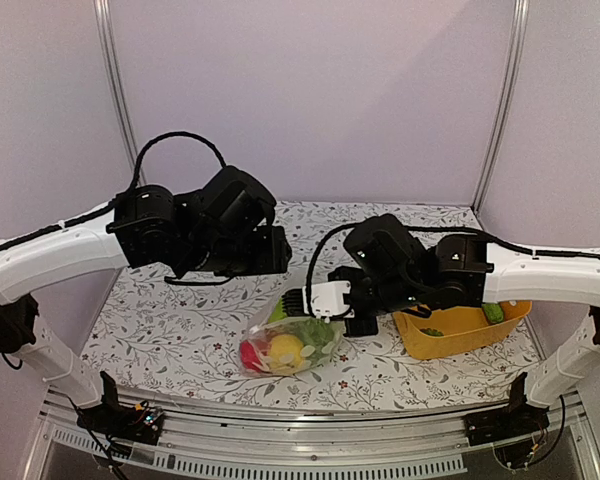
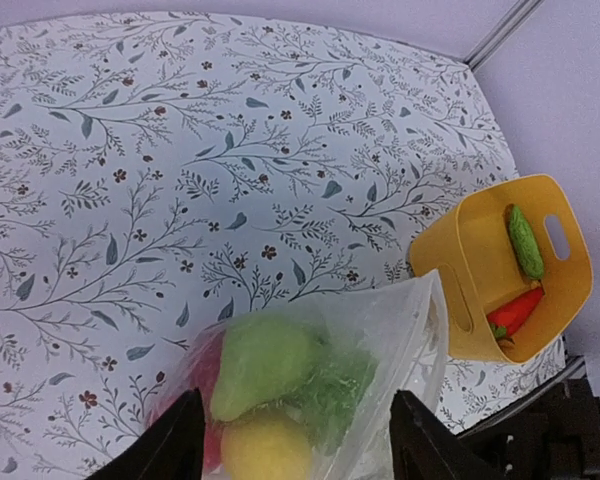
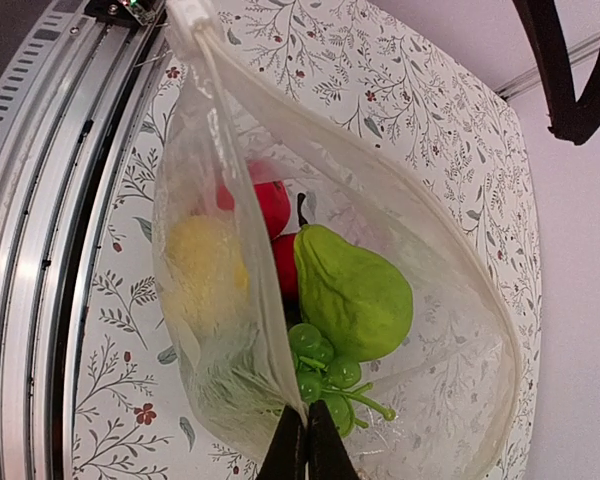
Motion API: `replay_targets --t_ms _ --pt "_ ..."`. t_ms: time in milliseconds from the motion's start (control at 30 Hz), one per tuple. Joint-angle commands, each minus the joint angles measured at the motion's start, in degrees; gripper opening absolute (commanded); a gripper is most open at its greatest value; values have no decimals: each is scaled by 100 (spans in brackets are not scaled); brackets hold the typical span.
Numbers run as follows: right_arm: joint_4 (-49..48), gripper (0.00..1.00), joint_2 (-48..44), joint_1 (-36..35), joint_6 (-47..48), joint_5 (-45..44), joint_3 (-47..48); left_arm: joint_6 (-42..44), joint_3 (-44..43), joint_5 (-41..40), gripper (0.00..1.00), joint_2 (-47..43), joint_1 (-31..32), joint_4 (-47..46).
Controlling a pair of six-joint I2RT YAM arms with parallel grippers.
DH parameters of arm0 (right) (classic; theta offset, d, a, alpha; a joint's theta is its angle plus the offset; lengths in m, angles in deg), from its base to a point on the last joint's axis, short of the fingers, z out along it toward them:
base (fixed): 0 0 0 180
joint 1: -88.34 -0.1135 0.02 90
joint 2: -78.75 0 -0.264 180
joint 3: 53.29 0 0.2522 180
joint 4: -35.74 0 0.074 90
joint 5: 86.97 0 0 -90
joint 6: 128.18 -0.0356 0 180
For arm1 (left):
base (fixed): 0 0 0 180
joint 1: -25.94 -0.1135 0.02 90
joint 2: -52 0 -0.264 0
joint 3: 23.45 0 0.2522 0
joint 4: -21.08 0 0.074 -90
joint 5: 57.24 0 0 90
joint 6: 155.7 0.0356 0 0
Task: Place the food in the zip-top bag and seal the zipper
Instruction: Adjust the zipper food storage bag at the center of the board.
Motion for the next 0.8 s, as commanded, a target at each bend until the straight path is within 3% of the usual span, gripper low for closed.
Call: replay_targets --t_ms 0,167,400,500,633,700,767 --pt "74 0 3 -55 -134 56 226 -219 -144 343 63 145 -94 934" --pt "92 0 -1 -55 -215 56 340 -6 -30 971 63 304 -24 552" --pt "130 0 18 -55 -291 34 490 105 -315 863 57 693 76 796" --pt "169 0 -12 -56 -315 60 462 60 -483 525 45 852 70 1179" --pt "226 1 -109 -59 -337 306 304 138 -493 157 18 867 54 1339" --pt "315 7 -230 -55 -386 359 237 247 -366 78 8 835 23 1202" --pt "477 23 -365 -6 -531 414 184 379 -248 90 1 796 -17 973"
